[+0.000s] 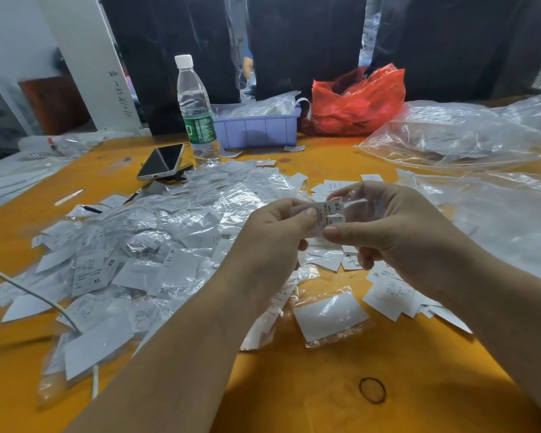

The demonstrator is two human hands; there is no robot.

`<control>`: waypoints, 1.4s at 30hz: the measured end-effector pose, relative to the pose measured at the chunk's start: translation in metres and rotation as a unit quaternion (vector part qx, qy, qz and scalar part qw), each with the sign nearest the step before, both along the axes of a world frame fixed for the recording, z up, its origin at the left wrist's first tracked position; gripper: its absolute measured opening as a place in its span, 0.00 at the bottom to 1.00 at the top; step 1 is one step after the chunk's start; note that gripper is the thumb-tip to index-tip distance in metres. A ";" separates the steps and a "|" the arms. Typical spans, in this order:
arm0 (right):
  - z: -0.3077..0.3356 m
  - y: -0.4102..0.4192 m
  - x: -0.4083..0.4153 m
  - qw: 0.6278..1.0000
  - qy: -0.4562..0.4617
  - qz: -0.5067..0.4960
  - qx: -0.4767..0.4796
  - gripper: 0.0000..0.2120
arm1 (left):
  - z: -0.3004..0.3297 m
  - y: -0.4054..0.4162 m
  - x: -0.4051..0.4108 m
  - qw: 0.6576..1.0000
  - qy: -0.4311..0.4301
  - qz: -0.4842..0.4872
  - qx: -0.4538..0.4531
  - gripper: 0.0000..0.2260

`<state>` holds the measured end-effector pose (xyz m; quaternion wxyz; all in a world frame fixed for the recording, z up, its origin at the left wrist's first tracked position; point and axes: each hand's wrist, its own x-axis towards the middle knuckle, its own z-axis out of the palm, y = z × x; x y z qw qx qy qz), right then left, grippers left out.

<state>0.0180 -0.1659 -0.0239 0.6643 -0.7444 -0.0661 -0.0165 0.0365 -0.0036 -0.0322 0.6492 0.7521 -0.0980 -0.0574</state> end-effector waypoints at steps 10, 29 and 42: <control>-0.004 0.002 0.000 0.999 -0.016 -0.005 -0.033 0.24 | 0.002 0.002 -0.001 0.993 0.064 -0.038 -0.088 0.06; -0.003 -0.001 0.001 0.997 0.004 -0.037 0.067 0.25 | 0.002 0.003 0.001 0.993 0.058 -0.008 -0.099 0.05; 0.004 -0.004 0.000 0.994 0.007 -0.070 0.082 0.25 | 0.006 0.008 -0.003 0.998 -0.055 0.031 0.006 0.06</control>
